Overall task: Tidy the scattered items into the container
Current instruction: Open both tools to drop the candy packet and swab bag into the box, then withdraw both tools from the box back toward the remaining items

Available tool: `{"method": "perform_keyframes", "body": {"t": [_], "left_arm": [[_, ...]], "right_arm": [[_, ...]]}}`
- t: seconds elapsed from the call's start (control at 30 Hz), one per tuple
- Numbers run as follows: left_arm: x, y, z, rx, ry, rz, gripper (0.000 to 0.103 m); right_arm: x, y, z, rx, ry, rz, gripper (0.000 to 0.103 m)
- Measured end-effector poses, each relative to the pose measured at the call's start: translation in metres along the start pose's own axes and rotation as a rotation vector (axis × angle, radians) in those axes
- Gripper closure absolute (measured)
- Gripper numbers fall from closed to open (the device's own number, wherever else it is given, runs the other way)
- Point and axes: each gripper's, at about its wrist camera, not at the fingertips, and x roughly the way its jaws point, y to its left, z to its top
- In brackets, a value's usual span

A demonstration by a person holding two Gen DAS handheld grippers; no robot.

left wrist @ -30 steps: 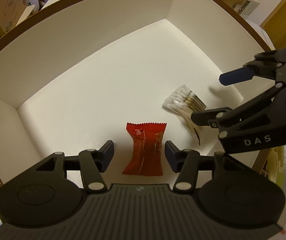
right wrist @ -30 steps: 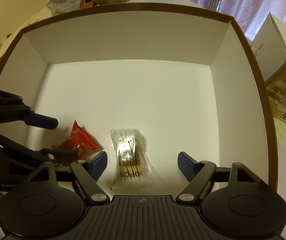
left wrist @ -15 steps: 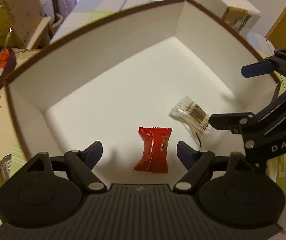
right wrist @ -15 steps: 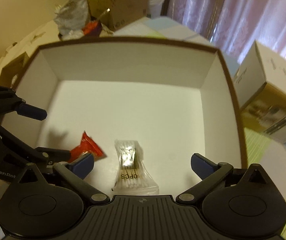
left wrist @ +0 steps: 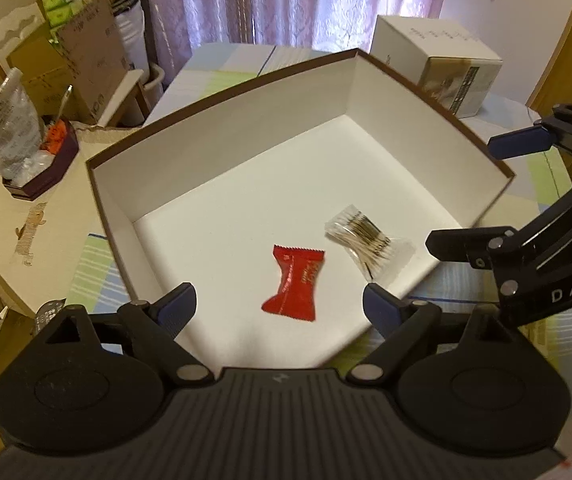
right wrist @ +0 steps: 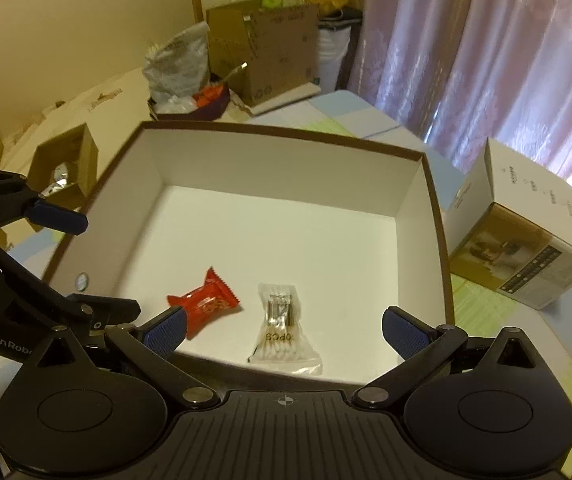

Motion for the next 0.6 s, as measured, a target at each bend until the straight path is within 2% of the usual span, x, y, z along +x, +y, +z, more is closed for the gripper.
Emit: {"method": "perform_keyframes", "body": {"t": [0.6], "left_arm": [[-0.071,-0.028,-0.045,0.015,-0.115,0.005,0.012]], "right_arm": [[-0.090,0.024,-0.046,0.017,-0.146,0.022,0.002]]}}
